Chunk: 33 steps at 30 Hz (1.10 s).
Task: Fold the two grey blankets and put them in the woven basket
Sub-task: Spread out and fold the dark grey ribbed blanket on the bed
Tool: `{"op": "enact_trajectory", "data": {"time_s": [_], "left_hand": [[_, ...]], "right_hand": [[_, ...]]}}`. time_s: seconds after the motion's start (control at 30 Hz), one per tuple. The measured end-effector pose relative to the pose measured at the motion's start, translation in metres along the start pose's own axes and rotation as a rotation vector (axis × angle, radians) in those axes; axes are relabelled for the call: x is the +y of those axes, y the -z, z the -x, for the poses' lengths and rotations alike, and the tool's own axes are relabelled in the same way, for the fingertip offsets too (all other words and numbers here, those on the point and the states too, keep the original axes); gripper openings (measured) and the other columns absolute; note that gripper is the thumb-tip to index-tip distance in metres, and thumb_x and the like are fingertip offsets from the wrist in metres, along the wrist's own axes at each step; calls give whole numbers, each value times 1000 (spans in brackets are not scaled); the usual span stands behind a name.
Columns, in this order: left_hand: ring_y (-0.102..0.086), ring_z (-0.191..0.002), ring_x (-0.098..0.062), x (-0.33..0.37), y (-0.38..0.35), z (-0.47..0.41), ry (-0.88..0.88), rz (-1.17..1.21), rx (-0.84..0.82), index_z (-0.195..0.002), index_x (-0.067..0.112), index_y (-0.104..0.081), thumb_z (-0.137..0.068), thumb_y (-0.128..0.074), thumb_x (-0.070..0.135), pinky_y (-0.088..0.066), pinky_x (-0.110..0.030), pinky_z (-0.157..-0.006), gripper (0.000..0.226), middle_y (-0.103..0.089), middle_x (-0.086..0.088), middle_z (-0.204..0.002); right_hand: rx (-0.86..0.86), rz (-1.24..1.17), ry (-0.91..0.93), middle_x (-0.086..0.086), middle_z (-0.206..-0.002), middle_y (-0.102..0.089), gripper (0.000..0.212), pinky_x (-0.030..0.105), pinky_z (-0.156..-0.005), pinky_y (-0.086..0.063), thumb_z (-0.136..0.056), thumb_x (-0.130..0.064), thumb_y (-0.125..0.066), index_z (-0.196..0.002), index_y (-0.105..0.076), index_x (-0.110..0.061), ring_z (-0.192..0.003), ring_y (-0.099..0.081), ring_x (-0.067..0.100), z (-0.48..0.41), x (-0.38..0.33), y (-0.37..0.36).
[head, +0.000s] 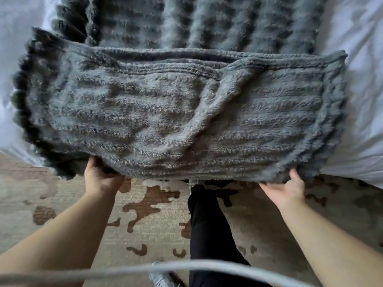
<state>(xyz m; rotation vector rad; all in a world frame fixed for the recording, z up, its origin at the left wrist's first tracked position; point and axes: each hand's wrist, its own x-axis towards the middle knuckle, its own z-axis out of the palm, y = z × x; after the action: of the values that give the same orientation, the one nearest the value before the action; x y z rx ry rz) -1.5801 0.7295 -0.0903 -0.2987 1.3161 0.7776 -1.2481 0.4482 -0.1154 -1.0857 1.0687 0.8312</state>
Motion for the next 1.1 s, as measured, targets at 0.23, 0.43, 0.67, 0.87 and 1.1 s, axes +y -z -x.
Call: {"op": "enact_trajectory", "data": {"time_s": [0.23,0.43,0.67,0.87,1.1], "left_hand": [[-60,-103,-39,25,1,84,-125,37,-106,-116,13,-63,-65,-66,32,-41,-56,-94,55,-69,-18,-108],[-68,-96,-27,74,-24,192,-207,-8,-369,-114,15,-64,-58,-71,25,-51,-44,-83,57,-74,-8,-104],[-67,-97,-24,107,-33,301,-444,-42,-560,-117,12,-59,-95,-44,34,-53,-42,-82,35,-72,-9,-106],[-65,-107,-24,92,52,305,-447,-101,-369,-129,13,-57,-93,-54,27,-52,-41,-93,38,-65,-6,-123],[-66,-99,-25,55,144,283,-391,-157,-45,-129,15,-56,-88,-65,26,-52,-38,-68,43,-66,-4,-118]], "right_hand": [[117,108,167,5,-130,-59,24,45,-107,-35,-93,-34,-52,-110,-64,-21,-125,-51,23,78,-18,-13],[-48,61,365,-2,-100,-65,21,31,-64,-51,-95,-23,-44,-99,-64,-26,-82,-62,18,201,-48,-22],[-294,-108,597,0,-111,-66,21,34,-94,-51,-92,-14,-48,-104,-64,-24,-93,-65,19,336,-76,-7],[-152,-120,583,5,-126,-60,31,39,-93,-50,-92,-15,-57,-122,-59,-16,-111,-59,25,349,-33,82],[-28,-43,529,1,-125,-62,6,34,-93,-49,-89,-18,-62,-86,-62,-23,-112,-60,23,330,4,166]]}}
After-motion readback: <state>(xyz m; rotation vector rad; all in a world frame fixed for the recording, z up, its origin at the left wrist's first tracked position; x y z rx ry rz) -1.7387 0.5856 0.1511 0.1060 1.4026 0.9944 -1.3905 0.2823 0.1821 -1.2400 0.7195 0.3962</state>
